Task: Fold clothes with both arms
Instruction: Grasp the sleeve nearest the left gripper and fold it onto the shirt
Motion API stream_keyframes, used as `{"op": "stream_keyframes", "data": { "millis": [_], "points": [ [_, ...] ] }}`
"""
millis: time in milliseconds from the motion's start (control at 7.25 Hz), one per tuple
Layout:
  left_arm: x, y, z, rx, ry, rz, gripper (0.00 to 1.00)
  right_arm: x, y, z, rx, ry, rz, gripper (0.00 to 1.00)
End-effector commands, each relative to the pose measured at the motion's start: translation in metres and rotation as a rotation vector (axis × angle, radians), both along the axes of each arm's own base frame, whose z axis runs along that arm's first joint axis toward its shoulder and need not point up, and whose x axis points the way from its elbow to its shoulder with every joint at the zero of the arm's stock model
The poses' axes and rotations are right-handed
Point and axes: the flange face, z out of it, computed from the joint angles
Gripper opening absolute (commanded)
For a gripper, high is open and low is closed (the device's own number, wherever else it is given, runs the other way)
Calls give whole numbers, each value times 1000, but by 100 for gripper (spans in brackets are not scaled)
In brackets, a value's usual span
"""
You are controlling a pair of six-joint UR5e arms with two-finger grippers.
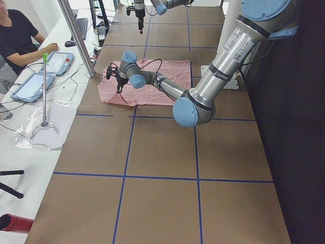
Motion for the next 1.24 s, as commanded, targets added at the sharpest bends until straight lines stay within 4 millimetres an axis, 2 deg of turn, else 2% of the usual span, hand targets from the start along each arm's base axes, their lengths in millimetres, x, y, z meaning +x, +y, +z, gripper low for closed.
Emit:
{"op": "stream_keyframes", "data": {
  "millis": [0,138,276,414,552,690,828,966,1104],
  "points": [
    [95,-12,-58,-56,37,-62,0,0,0,0,0,-1,1,100],
    [97,-18,-40,-50,39,-67,0,0,0,1,-2,1,1,100],
    [97,-21,-30,-50,37,-69,0,0,0,1,-3,2,1,100],
    [97,-14,-17,-15,61,-59,99,-1,0,1,-2,2,1,100],
    [89,-7,-18,28,116,-57,100,-2,0,2,-4,4,-2,100],
    [76,4,-27,47,144,-53,100,-1,1,1,-1,1,-1,100],
    [61,23,-40,51,178,-18,100,-1,4,3,-26,-14,-5,100],
    [47,44,-33,12,170,26,100,-1,5,4,-43,-23,2,100],
    [25,68,-43,-10,154,34,100,2,19,-2,-61,-36,33,100]
  ]
}}
